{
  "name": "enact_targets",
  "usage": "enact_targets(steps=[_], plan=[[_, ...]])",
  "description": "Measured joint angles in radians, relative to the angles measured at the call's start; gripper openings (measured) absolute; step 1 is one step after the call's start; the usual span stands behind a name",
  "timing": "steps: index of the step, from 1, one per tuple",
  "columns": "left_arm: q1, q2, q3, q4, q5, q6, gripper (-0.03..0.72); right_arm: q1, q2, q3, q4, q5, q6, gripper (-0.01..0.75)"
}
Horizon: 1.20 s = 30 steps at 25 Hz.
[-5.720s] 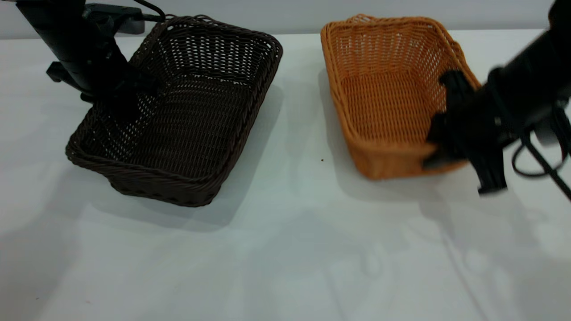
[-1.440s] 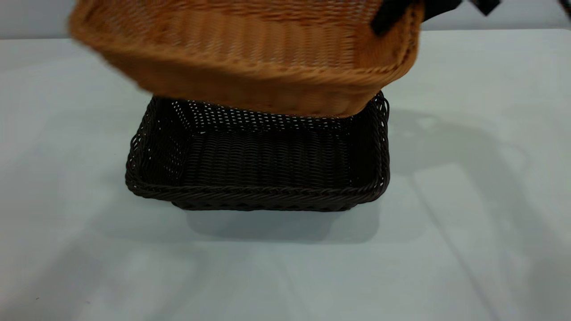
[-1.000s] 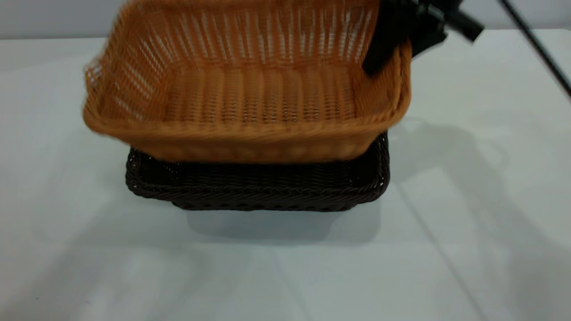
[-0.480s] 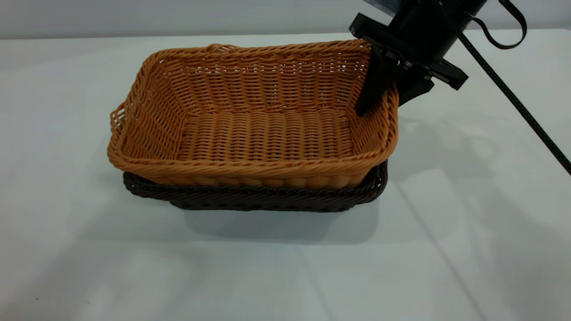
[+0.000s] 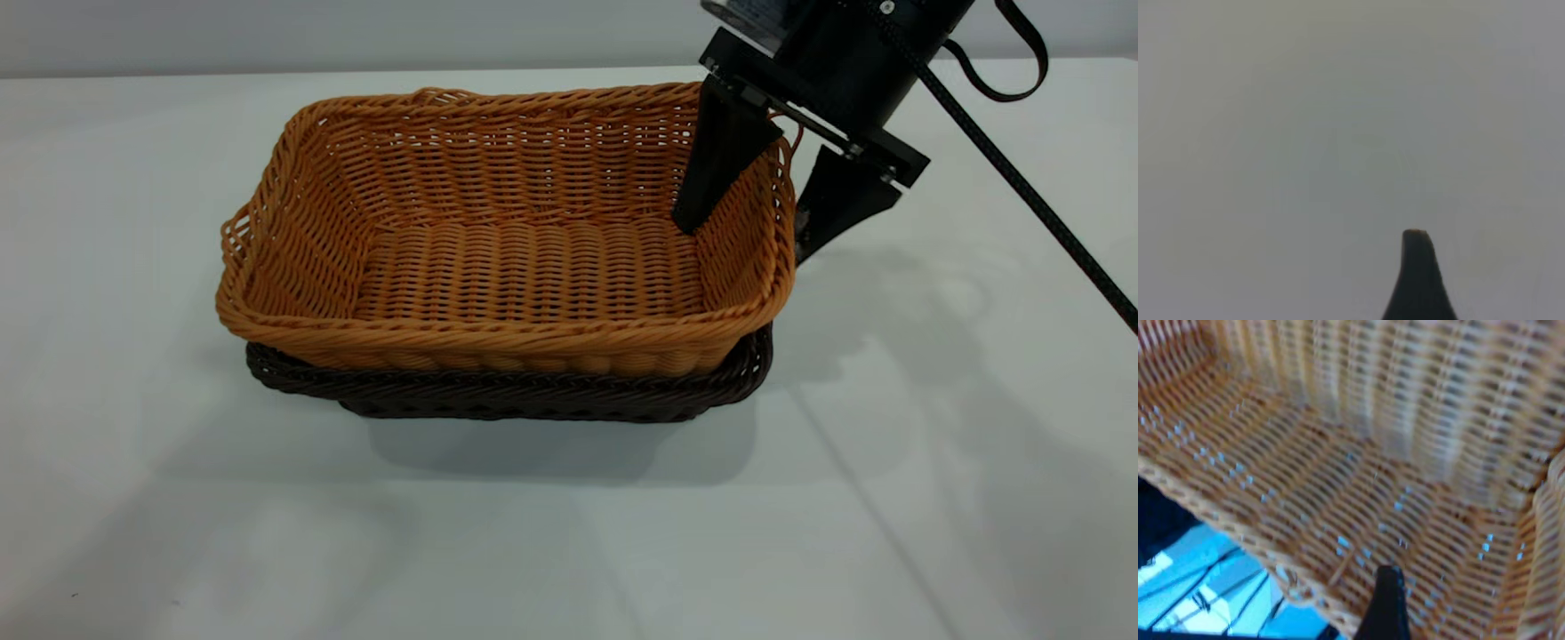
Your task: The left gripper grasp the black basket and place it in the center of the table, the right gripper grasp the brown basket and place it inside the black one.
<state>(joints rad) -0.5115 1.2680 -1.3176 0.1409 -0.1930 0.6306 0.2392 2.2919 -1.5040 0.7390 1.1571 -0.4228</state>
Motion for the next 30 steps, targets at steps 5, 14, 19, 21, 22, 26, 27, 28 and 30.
enact_targets(steps=[5,14,19,21,22,26,27,28,30], plan=[[0.000,0.000,0.000,0.000,-0.001,0.000,0.487,0.000,-0.002,-0.035,-0.031,0.020,0.000,0.567],[0.000,-0.064,0.001,0.000,0.025,-0.070,0.487,0.000,-0.124,-0.133,-0.173,0.033,0.060,0.552],[0.000,-0.189,0.001,0.000,0.174,-0.288,0.487,0.000,-0.272,-0.133,-0.174,0.048,0.082,0.552],[0.000,-0.242,0.001,0.000,0.290,-0.370,0.487,0.000,-0.341,-0.133,-0.175,0.052,0.097,0.552],[0.000,-0.265,0.001,0.000,0.353,-0.396,0.487,0.000,-0.372,-0.133,-0.175,0.054,0.105,0.552],[0.000,-0.334,0.001,-0.005,0.614,-0.456,0.487,0.000,-0.537,-0.133,-0.177,0.064,0.150,0.552],[0.000,-0.349,0.001,-0.007,0.690,-0.464,0.487,0.000,-0.584,-0.133,-0.177,0.068,0.165,0.552],[0.000,-0.363,0.001,-0.008,0.770,-0.473,0.487,0.000,-0.632,-0.133,-0.177,0.073,0.180,0.552],[0.000,-0.387,0.001,-0.011,0.925,-0.487,0.487,0.000,-0.720,-0.133,-0.177,0.078,0.215,0.552]])
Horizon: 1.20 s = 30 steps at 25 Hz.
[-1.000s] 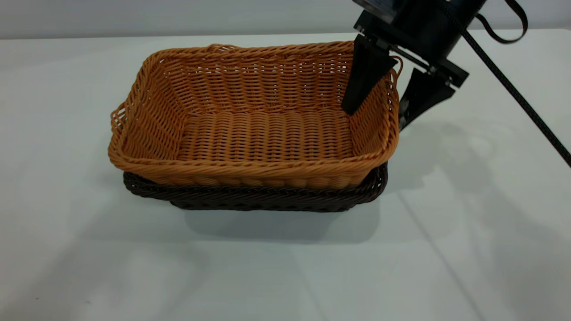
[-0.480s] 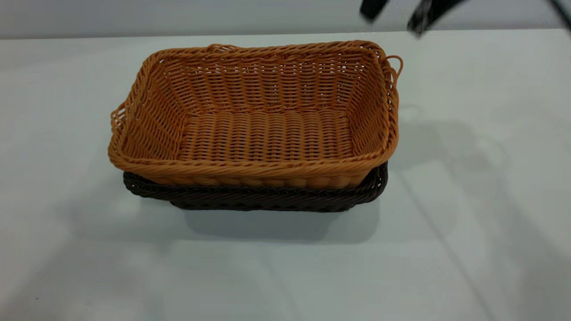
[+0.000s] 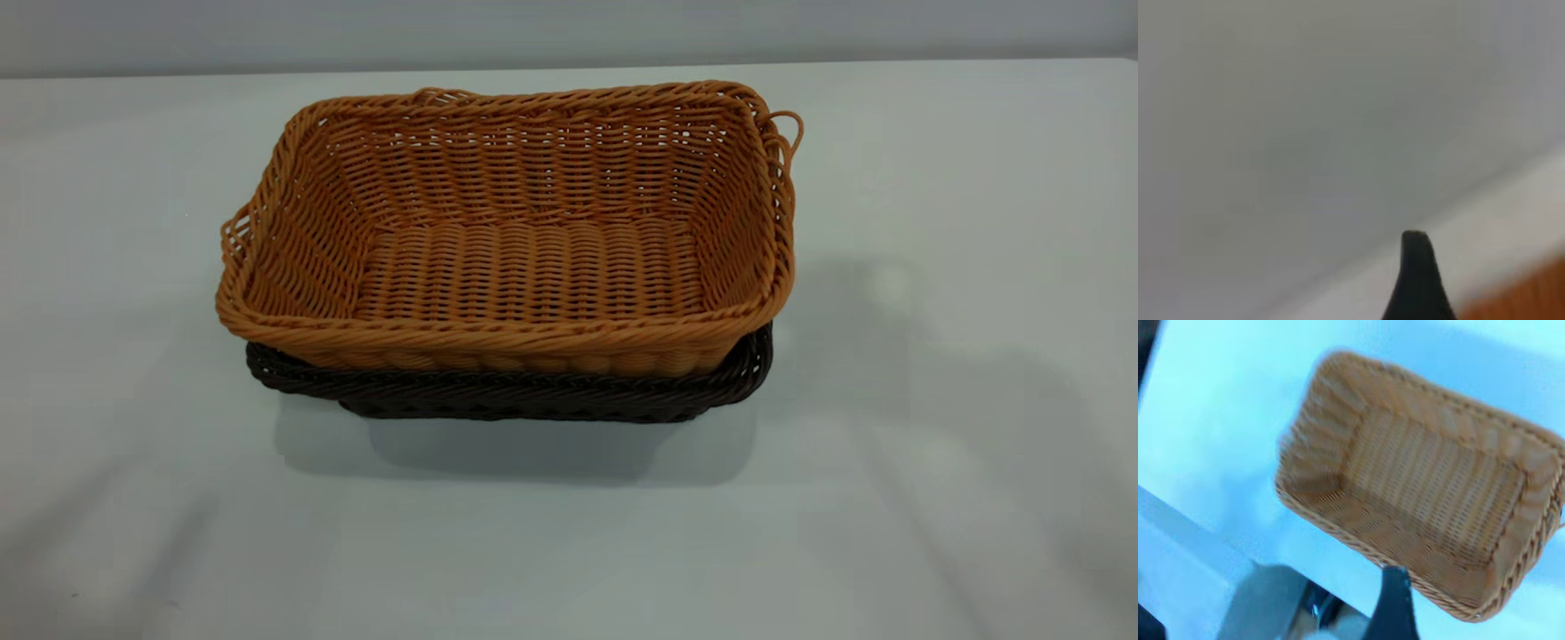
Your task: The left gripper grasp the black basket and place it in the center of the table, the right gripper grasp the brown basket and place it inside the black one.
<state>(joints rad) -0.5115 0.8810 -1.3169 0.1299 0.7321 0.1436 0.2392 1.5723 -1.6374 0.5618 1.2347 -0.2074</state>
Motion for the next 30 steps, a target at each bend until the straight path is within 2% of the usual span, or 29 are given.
enact_targets(steps=[3,5,8,15,26,30], plan=[[0.000,-0.025,-0.001,-0.003,0.287,-0.008,0.487,0.000,-0.130,0.000,0.000,0.011,0.047,0.552],[0.000,-0.033,0.002,-0.006,0.436,-0.013,0.487,0.000,-0.217,0.011,0.001,0.014,0.074,0.552],[0.000,-0.051,0.041,-0.014,0.435,-0.043,0.487,0.000,-0.360,0.093,0.006,0.017,0.117,0.552],[0.000,-0.143,0.282,-0.053,0.435,-0.084,0.487,0.000,-0.716,0.436,-0.025,0.024,0.155,0.552],[0.000,-0.362,0.651,-0.056,0.435,-0.086,0.487,0.000,-1.195,0.881,-0.410,0.030,0.214,0.543],[0.000,-0.456,0.755,-0.069,0.435,-0.086,0.487,0.000,-1.306,1.070,-0.510,-0.002,0.266,0.521]])
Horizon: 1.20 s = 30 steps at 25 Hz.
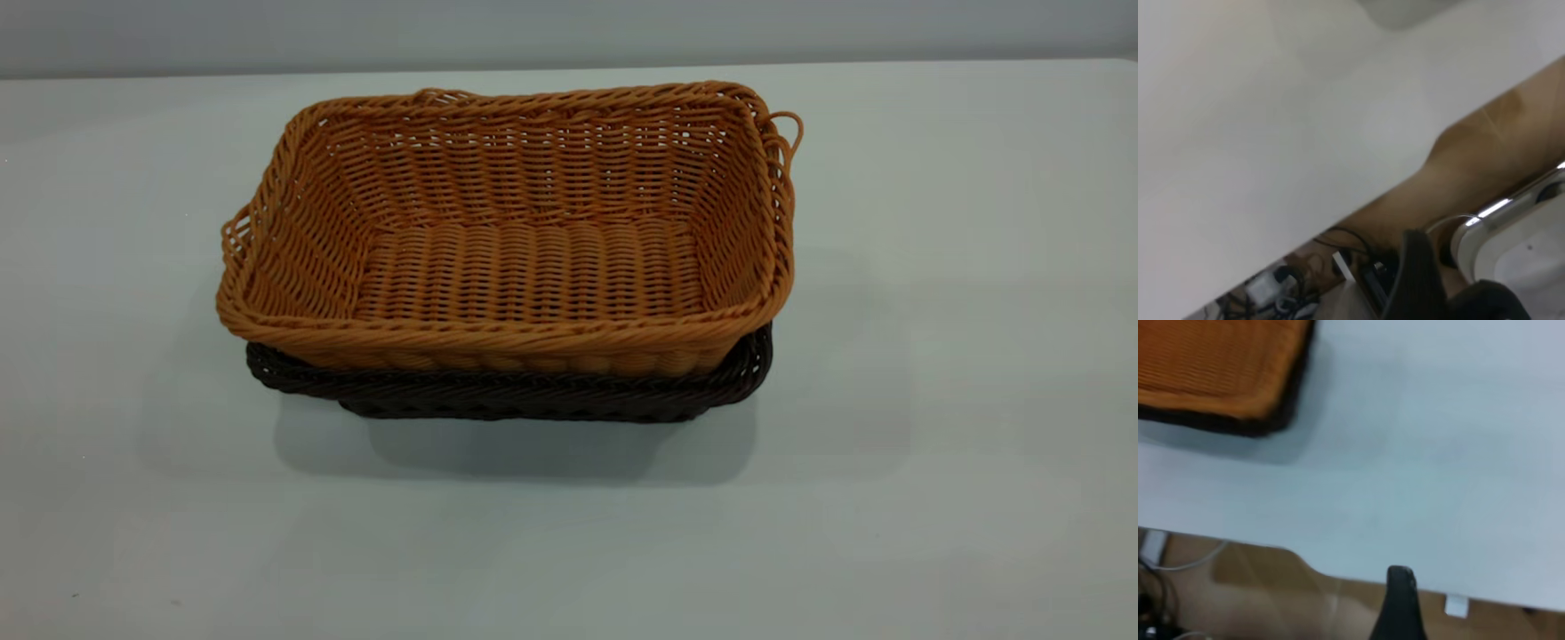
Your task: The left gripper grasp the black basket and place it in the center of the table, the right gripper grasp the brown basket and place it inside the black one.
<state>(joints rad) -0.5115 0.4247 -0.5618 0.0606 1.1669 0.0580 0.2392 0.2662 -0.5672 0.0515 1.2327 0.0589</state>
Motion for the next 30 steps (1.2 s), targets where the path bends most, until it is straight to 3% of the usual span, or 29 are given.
enact_targets(steps=[7,27,30], plan=[[0.000,-0.138,0.066,-0.061,-0.060,-0.021,0.487,0.000,-0.062,0.076,-0.011,-0.126,0.011,0.491],[0.000,-0.193,0.078,-0.073,-0.059,-0.031,0.487,0.000,-0.065,0.105,-0.010,-0.112,0.011,0.458],[0.053,-0.196,0.078,-0.077,-0.059,-0.031,0.487,-0.004,-0.090,0.105,-0.009,-0.112,0.011,0.458]])
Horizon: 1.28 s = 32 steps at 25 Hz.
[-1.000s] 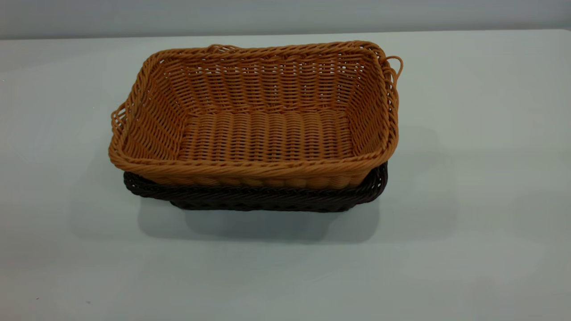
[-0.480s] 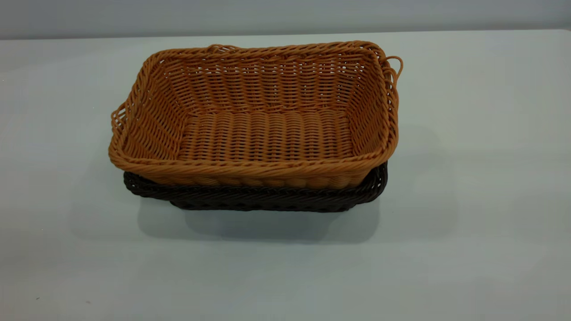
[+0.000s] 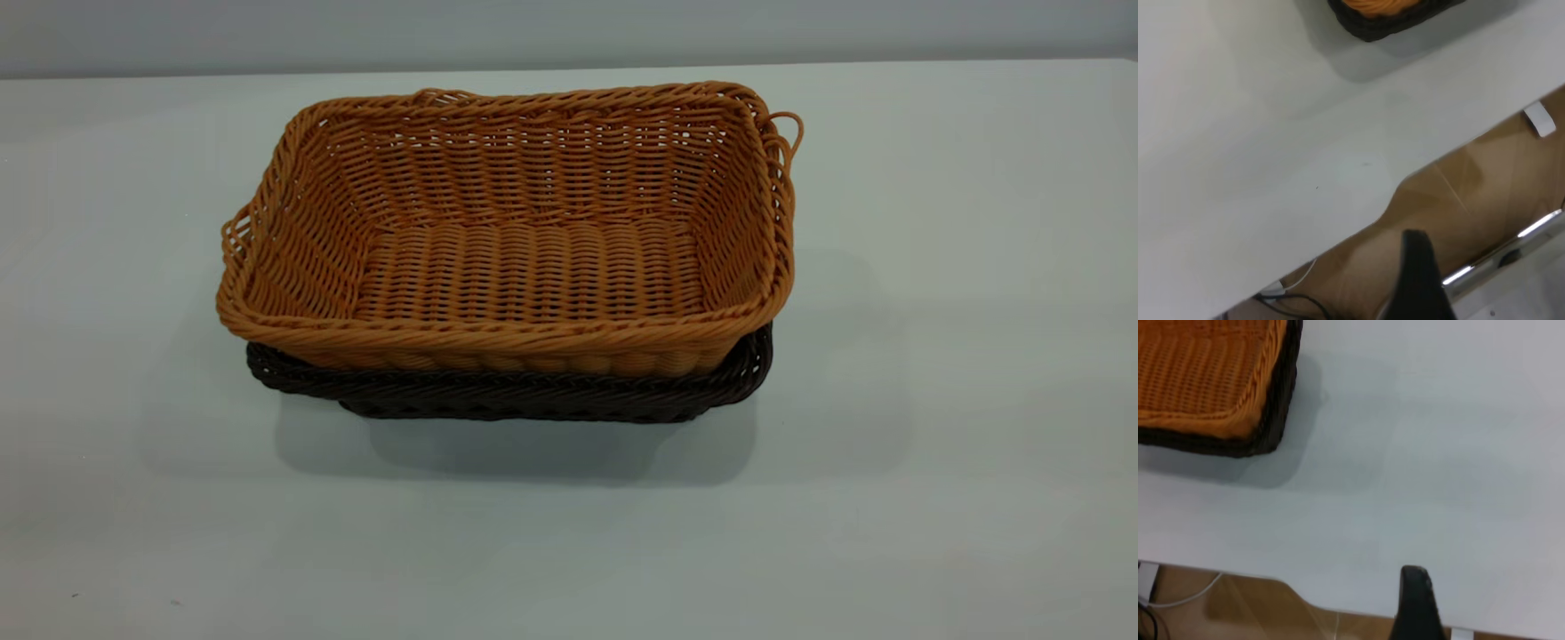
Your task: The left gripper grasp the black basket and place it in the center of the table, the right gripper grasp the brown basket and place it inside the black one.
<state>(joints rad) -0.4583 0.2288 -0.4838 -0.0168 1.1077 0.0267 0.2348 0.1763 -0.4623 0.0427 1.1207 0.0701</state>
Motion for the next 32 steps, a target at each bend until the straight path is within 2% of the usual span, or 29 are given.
enact_targets(steps=[2,8,12,15,32], plan=[[0.080,-0.003,0.000,0.000,0.000,0.000,0.487,-0.036,-0.029,0.000,0.002,0.000,0.000,0.458],[0.359,-0.047,0.001,0.000,0.000,0.001,0.487,-0.218,-0.188,0.000,0.002,0.006,0.000,0.458],[0.461,-0.142,0.001,0.000,0.001,0.001,0.487,-0.247,-0.192,0.000,0.005,0.012,0.000,0.458],[0.489,-0.224,0.001,0.000,0.003,0.001,0.487,-0.247,-0.192,0.000,0.005,0.012,0.000,0.458],[0.490,-0.248,0.001,0.000,0.006,0.001,0.487,-0.248,-0.192,0.000,0.006,0.012,0.000,0.458]])
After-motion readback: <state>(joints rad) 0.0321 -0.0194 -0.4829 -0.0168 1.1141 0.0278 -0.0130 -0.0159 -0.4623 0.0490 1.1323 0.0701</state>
